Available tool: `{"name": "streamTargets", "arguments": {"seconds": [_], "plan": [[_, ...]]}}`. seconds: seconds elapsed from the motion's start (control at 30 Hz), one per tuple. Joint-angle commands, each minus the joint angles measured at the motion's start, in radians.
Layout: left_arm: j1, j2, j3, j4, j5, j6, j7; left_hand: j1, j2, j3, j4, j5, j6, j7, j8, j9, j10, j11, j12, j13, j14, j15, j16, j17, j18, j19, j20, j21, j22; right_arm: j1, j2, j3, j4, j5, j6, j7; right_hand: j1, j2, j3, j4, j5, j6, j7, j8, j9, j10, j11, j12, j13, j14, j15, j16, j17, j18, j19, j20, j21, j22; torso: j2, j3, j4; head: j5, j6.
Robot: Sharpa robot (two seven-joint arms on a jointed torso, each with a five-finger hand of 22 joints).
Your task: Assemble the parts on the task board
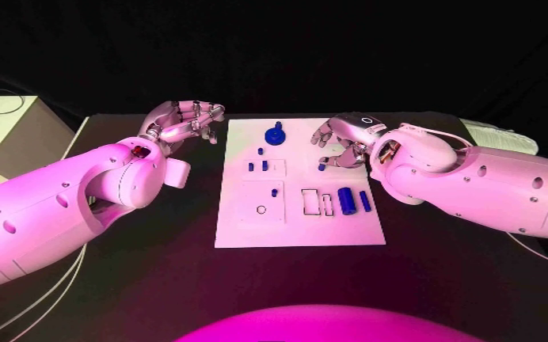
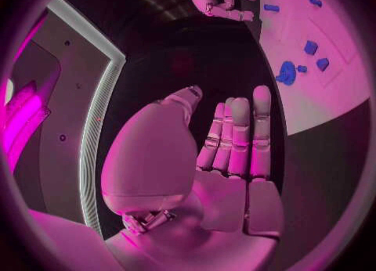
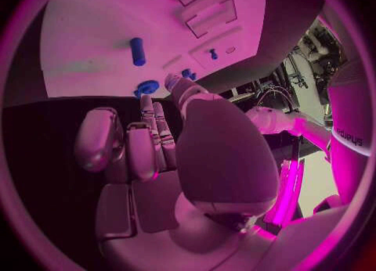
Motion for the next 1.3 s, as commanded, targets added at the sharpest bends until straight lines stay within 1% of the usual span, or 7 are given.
{"name": "streamTargets", "arguments": {"seconds": [0.03,0.2,0.33,0.6,0.9,1.07,1.3], "plan": [[-0.002,0.004,0.001,0.0,0.005,-0.001,0.012,0.012,0.001,-0.005,0.002,0.003,-0.002,-0.001,0.003,-0.001,-0.009,0.0,0.004,-0.002,0.002,0.003,0.006,0.002,0.014,0.005,-0.001,0.004,0.001,0.005,0.001,0.0,-0.017,-0.001,0.102,0.028,0.008,-0.002,-0.036,0.007,0.0,-0.002,-0.01,-0.005,-0.003,-0.02,0.003,-0.009,-0.001,0.017,0.004,0.004,-0.001,-0.016,0.001,0.007,-0.005,-0.003,-0.002,0.002,0.0014,-0.001,0.0],[-0.003,0.004,0.001,0.001,0.006,-0.001,0.014,0.012,0.001,-0.005,0.002,0.003,-0.002,-0.001,0.003,-0.001,-0.009,0.0,0.004,-0.002,0.002,0.003,0.006,0.002,0.014,0.005,-0.001,0.004,0.001,0.009,0.009,-0.001,-0.044,-0.044,0.136,0.02,0.02,0.009,-0.077,0.023,-0.017,0.001,-0.007,-0.002,-0.004,-0.011,0.0,0.003,0.002,0.021,0.003,0.015,0.017,-0.016,0.004,0.007,-0.001,0.003,-0.001,-0.0008,-0.0001,-0.002,0.0],[-0.004,0.004,0.001,0.001,0.006,-0.002,0.015,0.012,0.001,-0.005,0.002,0.003,-0.002,-0.001,0.003,-0.001,-0.009,0.0,0.004,-0.002,0.002,0.003,0.006,0.002,0.014,0.005,-0.001,0.004,0.001,0.009,0.02,-0.004,-0.063,-0.063,0.153,0.018,0.023,0.011,-0.084,0.027,-0.019,0.004,-0.008,0.0,-0.004,-0.012,0.0,0.004,0.002,0.021,0.003,0.015,0.017,-0.016,0.004,0.007,-0.002,0.003,0.0,-0.0005,0.001,-0.002,-0.001],[-0.004,0.001,0.001,0.003,0.006,-0.003,0.015,0.014,0.002,-0.006,0.003,0.003,-0.001,-0.001,0.005,-0.001,-0.01,0.0,0.005,-0.001,0.002,0.002,0.006,0.001,0.014,0.006,-0.001,0.004,0.001,0.005,0.044,-0.01,-0.091,-0.09,0.167,0.012,0.034,0.02,-0.091,0.035,-0.017,0.014,-0.011,0.005,-0.003,-0.002,-0.002,0.013,0.003,0.02,0.001,0.015,0.015,-0.016,0.004,0.006,-0.002,0.003,-0.001,-0.0025,0.0031,-0.001,-0.006],[-0.004,-0.001,0.001,0.005,0.006,-0.004,0.014,0.015,0.002,-0.007,0.003,0.003,-0.001,-0.001,0.005,-0.001,-0.01,0.0,0.006,-0.001,0.002,0.002,0.006,0.001,0.014,0.006,-0.001,0.004,0.001,-0.006,0.07,-0.014,-0.115,-0.104,0.166,0.011,0.054,0.033,-0.067,0.048,-0.014,0.035,-0.005,0.015,-0.002,0.026,-0.008,0.026,0.003,0.022,-0.004,0.021,0.023,-0.017,0.007,0.002,0.006,0.014,-0.001,-0.0006,0.0019,0.003,-0.012],[-0.004,-0.003,0.001,0.006,0.006,-0.004,0.014,0.015,0.002,-0.007,0.003,0.003,-0.001,-0.001,0.005,-0.001,-0.01,0.0,0.006,-0.001,0.002,0.002,0.006,0.001,0.014,0.006,-0.001,0.004,0.001,-0.015,0.081,-0.017,-0.124,-0.103,0.175,0.013,0.057,0.028,-0.026,0.069,-0.013,0.054,-0.002,0.023,-0.002,0.077,-0.019,0.032,0.005,0.025,-0.012,0.028,0.037,-0.022,0.015,-0.005,0.027,0.038,0.0,-0.0004,0.0003,0.005,-0.013],[-0.004,-0.004,0.001,0.007,0.006,-0.004,0.013,0.015,0.002,-0.007,0.003,0.003,-0.001,-0.001,0.005,-0.001,-0.01,0.0,0.006,-0.001,0.002,0.002,0.006,0.001,0.014,0.006,-0.001,0.004,0.001,-0.022,0.091,-0.019,-0.139,-0.102,0.179,0.016,0.059,0.022,0.003,0.079,-0.011,0.071,0.001,0.031,0.0,0.096,-0.022,0.025,0.004,0.026,-0.016,0.03,0.039,-0.023,0.016,-0.009,0.03,0.043,-0.001,-0.0001,0.0011,0.006,-0.017]]}}
